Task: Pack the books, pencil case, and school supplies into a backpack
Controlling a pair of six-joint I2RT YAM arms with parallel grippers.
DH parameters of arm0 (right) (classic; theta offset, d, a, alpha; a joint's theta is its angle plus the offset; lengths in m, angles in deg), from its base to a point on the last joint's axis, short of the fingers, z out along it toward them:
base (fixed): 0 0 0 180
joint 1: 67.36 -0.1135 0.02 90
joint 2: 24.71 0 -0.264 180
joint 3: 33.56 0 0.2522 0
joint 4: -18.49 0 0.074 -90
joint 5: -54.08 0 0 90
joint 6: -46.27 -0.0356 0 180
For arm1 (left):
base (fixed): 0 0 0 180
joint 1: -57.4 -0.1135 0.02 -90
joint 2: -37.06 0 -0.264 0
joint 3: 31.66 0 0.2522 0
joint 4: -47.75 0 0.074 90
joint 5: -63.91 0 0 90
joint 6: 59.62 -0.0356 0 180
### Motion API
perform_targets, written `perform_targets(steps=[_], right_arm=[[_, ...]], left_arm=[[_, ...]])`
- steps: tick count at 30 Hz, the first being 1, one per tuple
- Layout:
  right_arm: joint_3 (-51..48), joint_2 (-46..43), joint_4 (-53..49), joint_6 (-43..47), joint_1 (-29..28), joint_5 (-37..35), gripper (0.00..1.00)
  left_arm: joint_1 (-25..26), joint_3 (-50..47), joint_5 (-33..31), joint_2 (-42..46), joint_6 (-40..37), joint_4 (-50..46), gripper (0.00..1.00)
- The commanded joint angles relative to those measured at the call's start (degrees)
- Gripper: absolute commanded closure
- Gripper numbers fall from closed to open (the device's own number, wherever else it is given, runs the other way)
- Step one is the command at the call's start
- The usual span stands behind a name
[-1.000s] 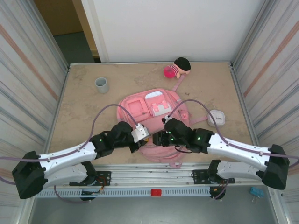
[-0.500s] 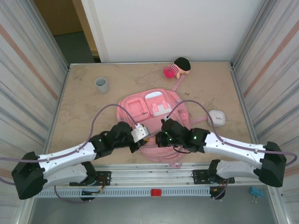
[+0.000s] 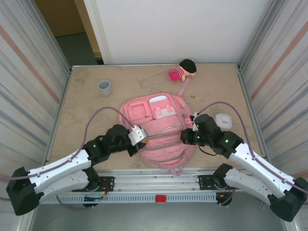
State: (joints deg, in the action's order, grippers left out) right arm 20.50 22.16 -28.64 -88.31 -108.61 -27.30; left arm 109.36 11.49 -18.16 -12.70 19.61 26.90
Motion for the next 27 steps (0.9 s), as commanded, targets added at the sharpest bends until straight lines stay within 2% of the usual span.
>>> perform_targets(steps=[1,6,9,15,19,20,24,26,27], right_arm=[[-1.5,0.8,2.6,3.2,0.4,7.0,1.0],[-0.6,4.1,9.1,3.8,-4.6,10.9,1.0],[1.4,6.5,9.3,4.4,-7.9,10.2,1.0],[3.2,9.5,8.5,5.1,-10.0,9.6,1.0],[3.3,9.2,7.4,5.5,-10.0,8.7,1.0],[3.2,8.8,6.8,5.7,-9.7,8.2,1.0],[2.9,7.8,1.5,6.2,-8.4,3.2,0.97],[2.9,8.3,-1.4,6.6,-8.0,0.1,0.91],[2.9,8.6,-2.1,6.9,-7.9,-0.6,0.87]], left_arm=[[-1.6,0.0,-0.8,2.4,-0.2,-1.7,0.73],[-0.9,3.3,8.4,0.3,-1.3,0.1,0.45],[1.0,6.0,8.5,-3.3,-2.2,1.0,0.37],[2.7,10.1,7.1,-12.6,-5.3,2.8,0.34],[2.8,11.3,6.2,-17.3,-6.0,3.2,0.44],[2.8,11.3,6.1,-17.8,-6.2,3.3,0.5],[2.7,9.8,6.1,-17.2,-6.6,3.6,0.85],[2.5,7.9,7.6,-15.6,-6.2,6.1,0.93],[2.3,7.1,8.4,-15.0,-5.9,7.1,0.94]])
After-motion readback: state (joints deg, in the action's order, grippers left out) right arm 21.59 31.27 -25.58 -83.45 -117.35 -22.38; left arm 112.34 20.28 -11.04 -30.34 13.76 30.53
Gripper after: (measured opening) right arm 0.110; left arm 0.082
